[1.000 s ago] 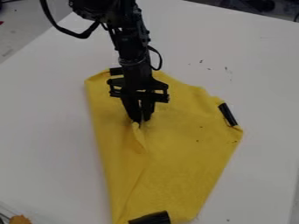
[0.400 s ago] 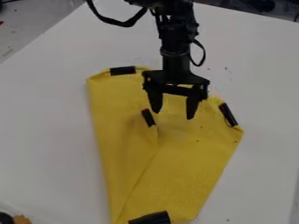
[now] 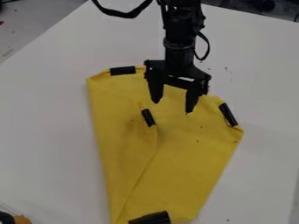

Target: Folds the cloth from bottom left to right

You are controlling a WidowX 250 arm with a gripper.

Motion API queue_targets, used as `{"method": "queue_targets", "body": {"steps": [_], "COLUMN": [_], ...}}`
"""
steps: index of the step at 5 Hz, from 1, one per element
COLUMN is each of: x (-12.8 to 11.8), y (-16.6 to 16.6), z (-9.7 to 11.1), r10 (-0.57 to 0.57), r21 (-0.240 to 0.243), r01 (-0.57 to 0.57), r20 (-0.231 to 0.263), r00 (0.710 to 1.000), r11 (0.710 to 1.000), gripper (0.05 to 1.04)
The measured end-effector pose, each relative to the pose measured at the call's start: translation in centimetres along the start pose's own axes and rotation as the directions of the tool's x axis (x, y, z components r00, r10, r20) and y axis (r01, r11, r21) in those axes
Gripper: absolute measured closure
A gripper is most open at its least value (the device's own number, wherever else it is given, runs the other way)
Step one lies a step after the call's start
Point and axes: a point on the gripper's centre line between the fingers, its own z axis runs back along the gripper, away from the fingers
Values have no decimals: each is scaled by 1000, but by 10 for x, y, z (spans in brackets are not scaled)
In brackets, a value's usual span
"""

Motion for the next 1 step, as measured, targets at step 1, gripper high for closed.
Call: {"method": "queue_targets", "body": {"steps": [1], "x": [-1], "y": [4], "z": [1], "r10": [-42], "r21": [-1], "r01": [42], "r20": [12], "r00": [999], "r11": [999], "gripper": [84]}}
